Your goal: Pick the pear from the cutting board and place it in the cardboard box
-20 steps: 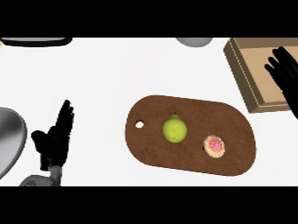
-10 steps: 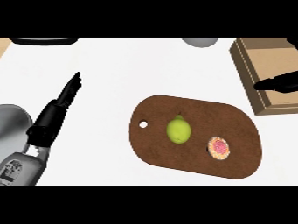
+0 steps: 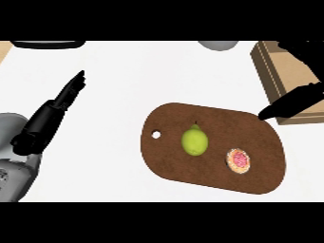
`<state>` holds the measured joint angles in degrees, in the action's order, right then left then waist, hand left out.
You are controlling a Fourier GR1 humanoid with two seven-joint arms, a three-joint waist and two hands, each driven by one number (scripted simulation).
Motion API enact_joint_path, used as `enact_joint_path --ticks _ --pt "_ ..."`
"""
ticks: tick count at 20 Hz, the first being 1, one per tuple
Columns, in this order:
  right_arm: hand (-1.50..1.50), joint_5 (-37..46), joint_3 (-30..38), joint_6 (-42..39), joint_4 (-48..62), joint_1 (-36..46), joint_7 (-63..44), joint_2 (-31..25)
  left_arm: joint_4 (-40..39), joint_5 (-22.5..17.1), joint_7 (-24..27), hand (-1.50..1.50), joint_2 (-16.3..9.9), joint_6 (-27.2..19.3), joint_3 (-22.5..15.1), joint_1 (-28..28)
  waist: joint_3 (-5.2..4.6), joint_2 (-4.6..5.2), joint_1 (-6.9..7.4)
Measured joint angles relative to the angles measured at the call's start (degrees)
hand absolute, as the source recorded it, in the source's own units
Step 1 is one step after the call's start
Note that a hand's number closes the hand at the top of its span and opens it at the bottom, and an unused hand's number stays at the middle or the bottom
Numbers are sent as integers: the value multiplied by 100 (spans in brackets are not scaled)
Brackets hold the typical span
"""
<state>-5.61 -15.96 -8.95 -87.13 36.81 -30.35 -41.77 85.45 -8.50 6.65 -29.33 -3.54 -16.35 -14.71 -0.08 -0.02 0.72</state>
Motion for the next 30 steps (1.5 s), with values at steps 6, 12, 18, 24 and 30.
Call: enact_joint_path --ticks 6,12,18,24,30 --pt "-150 -138 -643 -1235 45 651 -847 69 -32 78 -54 0 109 54 0 -106 -4 8 32" --pt "-150 -501 -1219 -2135 475 1570 -1876 774 -18 38 -69 0 95 197 113 -109 -6 11 88" --pt "-150 -710 -1633 -2464 1155 2243 -2231 1350 91 98 -193 0 109 243 171 -117 -4 3 65" --pt "-150 -804 -1912 -2469 1830 2547 -2505 1889 160 214 -166 0 207 216 194 21 -2 -1 34" --pt "-150 -876 -2115 -2359 2025 2609 -2807 2313 158 212 -140 0 197 338 349 107 1 -16 -30"
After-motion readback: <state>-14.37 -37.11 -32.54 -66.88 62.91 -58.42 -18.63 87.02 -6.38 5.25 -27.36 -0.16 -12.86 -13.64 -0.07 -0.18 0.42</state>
